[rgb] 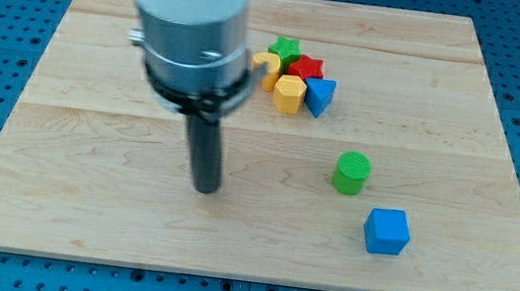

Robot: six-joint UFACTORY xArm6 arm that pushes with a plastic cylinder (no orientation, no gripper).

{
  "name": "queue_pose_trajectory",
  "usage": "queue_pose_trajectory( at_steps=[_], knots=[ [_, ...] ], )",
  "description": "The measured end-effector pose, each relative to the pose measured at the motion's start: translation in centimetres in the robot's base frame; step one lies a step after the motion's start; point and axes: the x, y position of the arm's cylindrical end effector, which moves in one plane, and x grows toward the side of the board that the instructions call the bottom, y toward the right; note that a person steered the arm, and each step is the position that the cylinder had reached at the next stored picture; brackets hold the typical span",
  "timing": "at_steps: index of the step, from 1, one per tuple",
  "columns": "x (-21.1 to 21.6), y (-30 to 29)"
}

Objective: Move the green circle to the centre of the board

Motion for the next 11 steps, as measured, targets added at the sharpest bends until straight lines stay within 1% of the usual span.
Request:
queue_pose_trajectory(
  at_steps=[1,2,3,4,5,7,9,11],
  knots=[
    [0.5,5.0],
    [-0.3,10.7],
    [-0.3,14.6],
    [-1.6,17.0],
    [-3.2,17.6],
    [-3.0,6.6],
    [-3.1,3.1],
    [-6.7,2.0]
  ],
)
